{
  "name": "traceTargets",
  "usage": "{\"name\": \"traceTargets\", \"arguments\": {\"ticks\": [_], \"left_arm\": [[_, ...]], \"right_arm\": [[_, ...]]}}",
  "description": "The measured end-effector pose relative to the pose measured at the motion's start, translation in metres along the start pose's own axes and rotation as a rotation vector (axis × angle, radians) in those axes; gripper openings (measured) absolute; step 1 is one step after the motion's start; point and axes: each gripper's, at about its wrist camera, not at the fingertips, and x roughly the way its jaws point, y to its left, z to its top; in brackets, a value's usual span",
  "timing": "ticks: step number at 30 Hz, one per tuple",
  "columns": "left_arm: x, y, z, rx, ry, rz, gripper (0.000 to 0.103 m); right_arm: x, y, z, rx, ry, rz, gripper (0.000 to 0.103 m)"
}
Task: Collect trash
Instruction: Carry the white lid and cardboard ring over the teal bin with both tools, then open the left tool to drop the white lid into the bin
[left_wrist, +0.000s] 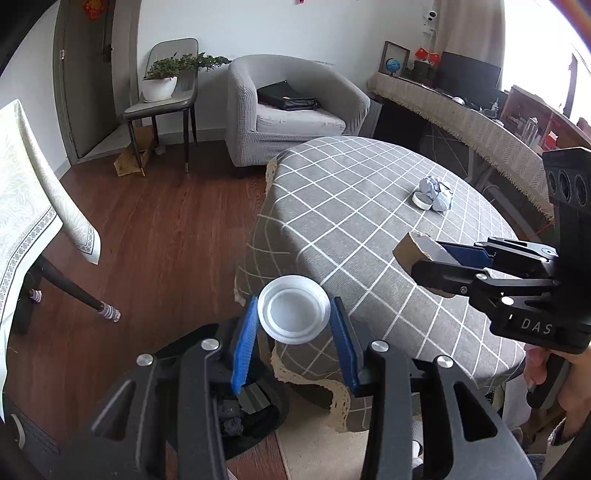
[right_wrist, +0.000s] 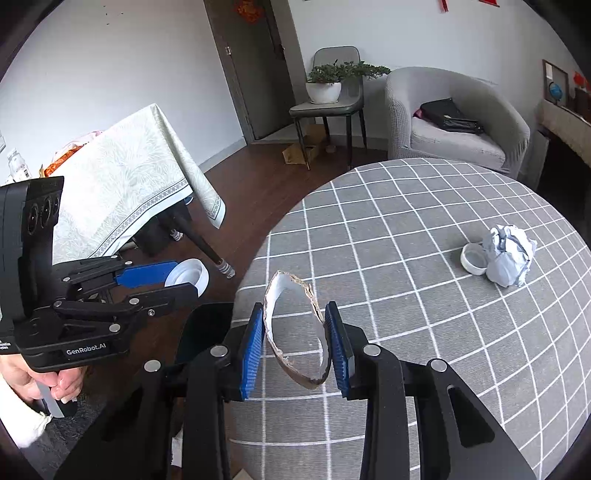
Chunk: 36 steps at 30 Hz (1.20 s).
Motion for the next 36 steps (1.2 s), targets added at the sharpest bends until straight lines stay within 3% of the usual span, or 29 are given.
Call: {"name": "traceTargets", "arguments": {"ticks": [16, 28, 36], "left_arm": [[0.016, 0.071, -0.042, -0.027, 0.068, 0.076, 0.042], [0.064, 0.131, -0.091, -0.078, 0.255, 0.085, 0.042], [0.077, 0.151, -0.114, -0.111, 0.337, 0.067, 0.042]], "right_arm": [[0.036, 0.069, 0.004, -0.039, 0.026, 0.055, 0.033], [0.085, 0.102, 0.008, -0.075, 0.094, 0.077, 0.034], [0.116, 0.121, 0.014, -0.099, 0.134, 0.091, 0.034]]}}
